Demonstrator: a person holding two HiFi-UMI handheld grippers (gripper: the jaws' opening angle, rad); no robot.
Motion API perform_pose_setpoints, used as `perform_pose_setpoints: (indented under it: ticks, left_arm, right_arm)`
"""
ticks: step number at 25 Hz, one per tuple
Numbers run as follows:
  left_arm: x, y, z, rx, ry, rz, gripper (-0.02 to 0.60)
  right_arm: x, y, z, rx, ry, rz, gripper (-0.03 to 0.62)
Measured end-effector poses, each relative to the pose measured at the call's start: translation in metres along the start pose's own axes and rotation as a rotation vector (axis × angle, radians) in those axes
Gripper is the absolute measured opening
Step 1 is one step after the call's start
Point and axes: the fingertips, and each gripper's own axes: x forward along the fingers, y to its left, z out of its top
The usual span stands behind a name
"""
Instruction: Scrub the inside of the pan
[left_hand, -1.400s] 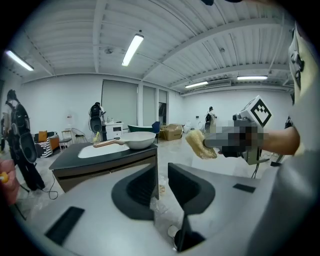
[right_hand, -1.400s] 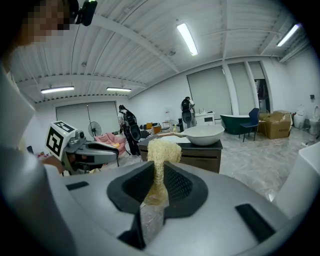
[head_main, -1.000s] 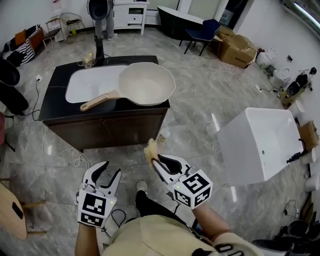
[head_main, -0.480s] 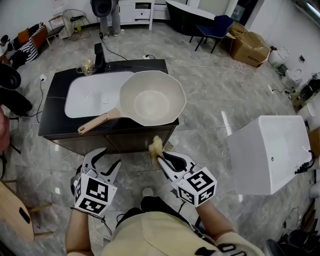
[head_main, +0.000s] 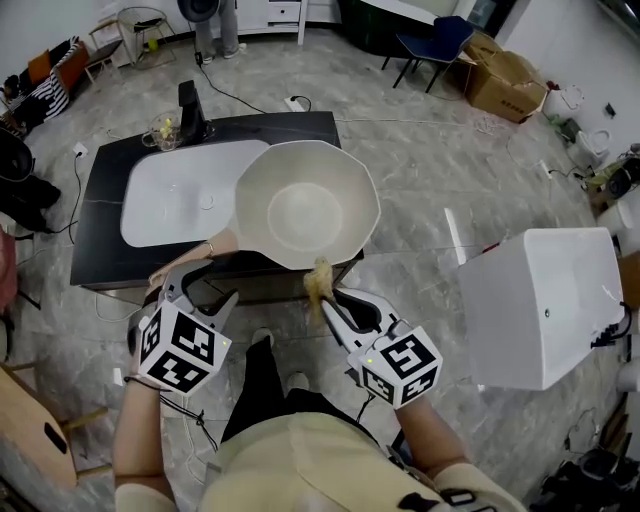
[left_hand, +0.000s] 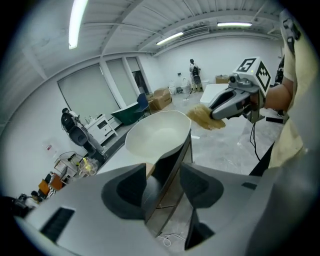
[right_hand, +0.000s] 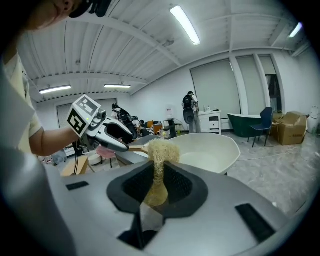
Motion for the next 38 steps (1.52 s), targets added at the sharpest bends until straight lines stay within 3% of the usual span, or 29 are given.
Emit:
perform_pose_setpoints:
  ticks: [5, 9, 20, 30, 38]
  left_arm:
    - [0.034, 0.025, 0.006, 0.056, 0.042, -0.091, 0.213]
    - [0.055, 0.036, -0.003, 0.091, 0.123, -0.171, 0.215]
    - [0.087, 0.046, -0.03, 0.007, 0.243, -0.328, 0.215]
    - [0.099, 0.048, -0.04, -0.004, 0.23, -0.382, 0.218]
    - [0.1, 0.046, -0.041, -0.056, 0.26, -0.4, 0.215]
  right_arm:
    - [0.022, -0.028, 0.017, 0.012, 0.0, -0.069, 0.067]
    - [0.042, -0.04, 0.034, 0.029, -0.003, -0.098, 0.067]
    - [0.094, -0.068, 0.05, 0.066, 0.042, -0.164, 0.067]
    - [0.126, -0.102, 0.047, 0.046, 0.117, -0.247, 0.069]
    - [0.147, -0.144, 0.053, -0.054, 0.215, -0.249, 0.069]
